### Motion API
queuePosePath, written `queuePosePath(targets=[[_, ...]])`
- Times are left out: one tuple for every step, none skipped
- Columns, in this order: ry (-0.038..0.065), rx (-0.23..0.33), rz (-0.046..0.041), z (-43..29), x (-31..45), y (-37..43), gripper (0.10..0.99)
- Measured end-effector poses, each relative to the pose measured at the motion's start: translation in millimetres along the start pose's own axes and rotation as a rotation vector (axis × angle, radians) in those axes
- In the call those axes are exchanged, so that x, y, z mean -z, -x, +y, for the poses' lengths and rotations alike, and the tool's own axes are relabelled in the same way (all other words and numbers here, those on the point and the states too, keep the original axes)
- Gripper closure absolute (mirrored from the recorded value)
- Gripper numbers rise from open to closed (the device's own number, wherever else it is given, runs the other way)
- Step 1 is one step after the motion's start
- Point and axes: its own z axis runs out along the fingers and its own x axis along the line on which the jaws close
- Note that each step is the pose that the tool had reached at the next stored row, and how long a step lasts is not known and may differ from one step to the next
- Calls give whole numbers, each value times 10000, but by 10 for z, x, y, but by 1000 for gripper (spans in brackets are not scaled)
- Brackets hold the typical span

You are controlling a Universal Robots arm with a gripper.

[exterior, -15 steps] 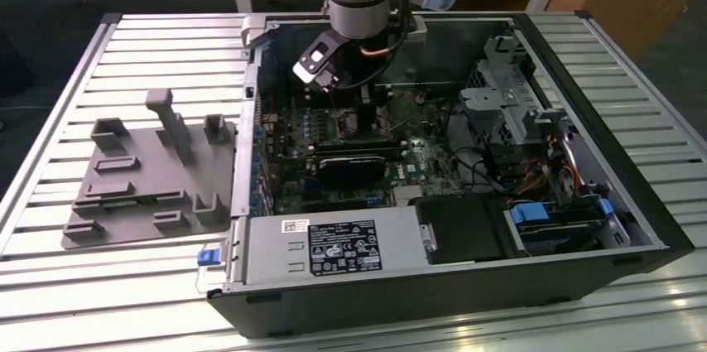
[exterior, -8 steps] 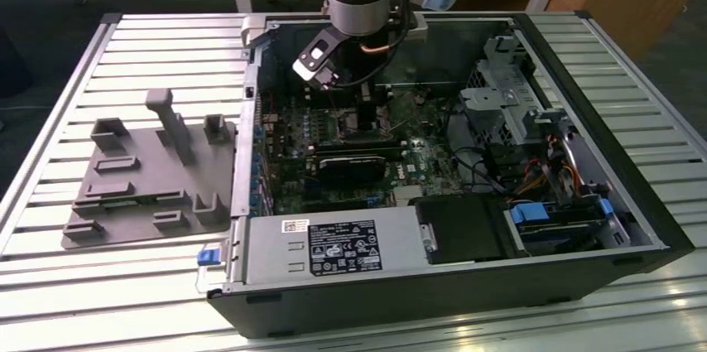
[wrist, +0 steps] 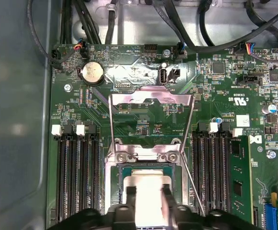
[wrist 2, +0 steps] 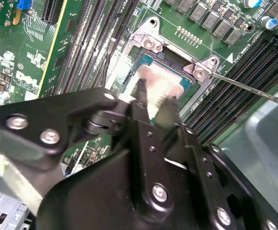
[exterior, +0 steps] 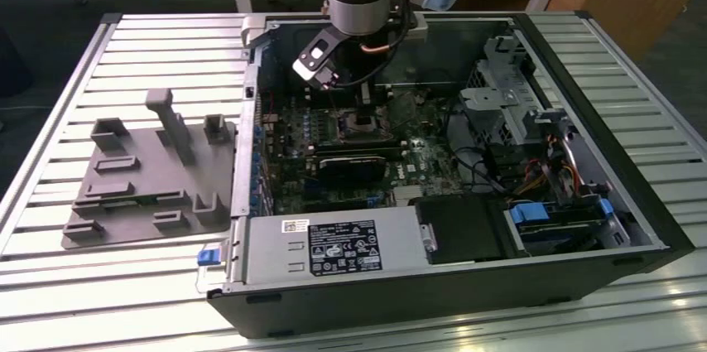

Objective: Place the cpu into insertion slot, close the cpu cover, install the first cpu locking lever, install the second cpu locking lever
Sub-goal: 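Place the cpu into insertion slot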

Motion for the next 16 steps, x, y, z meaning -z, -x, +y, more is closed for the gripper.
queuePosePath(targets=[[0, 0, 0, 0, 0, 0, 729], [0, 0, 0, 0, 1, 0, 788], [0, 0, 0, 0, 1, 0, 847], [0, 0, 0, 0, 2, 0, 906], [0, 0, 0, 0, 2, 0, 906], [0, 0, 0, 0, 3, 0, 965], [0, 0, 0, 0, 3, 0, 984], [0, 0, 0, 0, 4, 0, 984], [0, 0, 0, 0, 4, 0, 984], [0, 0, 1, 1, 5, 0, 984], [0, 0, 0, 1, 5, 0, 984], [0, 0, 0, 1, 6, 0, 984], [0, 0, 0, 1, 6, 0, 984], [-3, 1, -4, 1, 10, 1, 984], [-2, 0, -4, 1, 17, 1, 984], [0, 0, -1, 2, 28, 1, 984]])
